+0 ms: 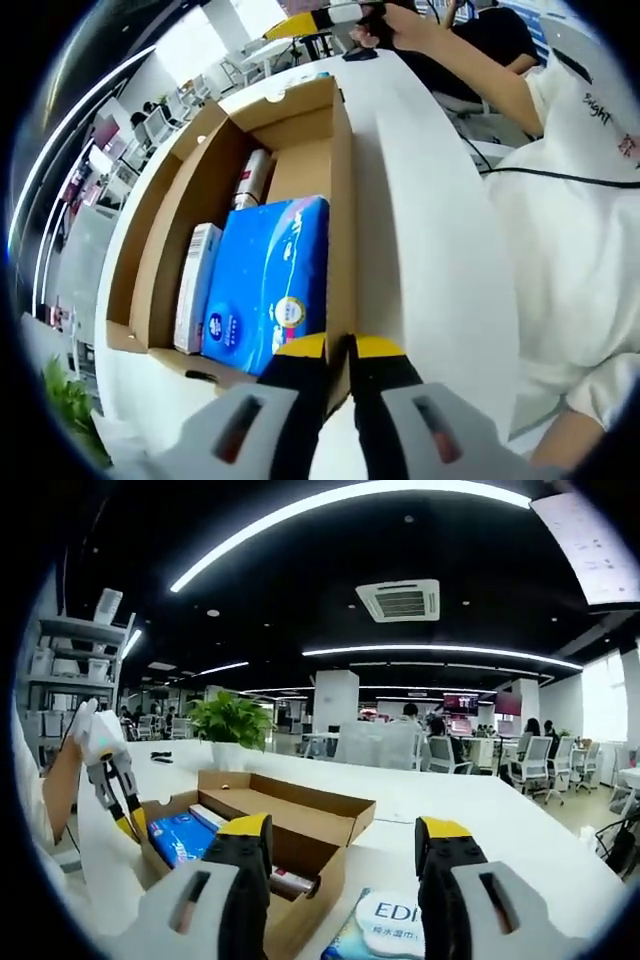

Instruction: Operate the shoe box by opening the lid, removing the specified soft item, and placing it in the target area until the item is outside and the box remains undamaged.

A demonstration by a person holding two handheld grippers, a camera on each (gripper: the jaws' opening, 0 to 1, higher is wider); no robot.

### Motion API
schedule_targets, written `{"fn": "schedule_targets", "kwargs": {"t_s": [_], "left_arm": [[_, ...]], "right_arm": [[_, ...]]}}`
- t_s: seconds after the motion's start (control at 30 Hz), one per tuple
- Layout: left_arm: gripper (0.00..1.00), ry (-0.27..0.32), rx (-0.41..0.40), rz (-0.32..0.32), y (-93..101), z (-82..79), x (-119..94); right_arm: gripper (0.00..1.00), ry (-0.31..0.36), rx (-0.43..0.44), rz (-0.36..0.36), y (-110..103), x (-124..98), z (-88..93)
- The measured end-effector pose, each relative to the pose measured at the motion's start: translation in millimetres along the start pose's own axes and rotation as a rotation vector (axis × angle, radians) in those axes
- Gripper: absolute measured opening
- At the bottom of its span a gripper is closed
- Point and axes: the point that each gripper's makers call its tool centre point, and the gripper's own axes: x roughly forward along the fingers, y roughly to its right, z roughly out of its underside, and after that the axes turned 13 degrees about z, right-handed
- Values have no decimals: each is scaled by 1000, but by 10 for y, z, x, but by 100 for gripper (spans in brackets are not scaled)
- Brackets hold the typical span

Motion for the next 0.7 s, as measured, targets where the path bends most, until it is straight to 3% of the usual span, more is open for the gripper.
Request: {"fn": "schedule_targets", "kwargs": {"t_s": [0.3, 0.4, 0.5, 0.6, 0.7], "left_arm": [[7, -3, -20, 8, -5, 12, 1], [7, -1, -42, 11, -20, 14, -2], [7, 0, -44, 7, -16, 13, -1], [7, 13, -35, 2, -17, 10, -6], [7, 18, -43, 12, -17, 2, -2]], "right_arm": [[51, 36, -146, -49, -254, 22, -116], [50, 36, -155, -55, -266, -3, -168], [36, 47, -156, -55, -270, -10, -175], [43, 37, -122, -73, -322, 38, -158], [35, 63, -174, -78, -367, 35, -216]]}}
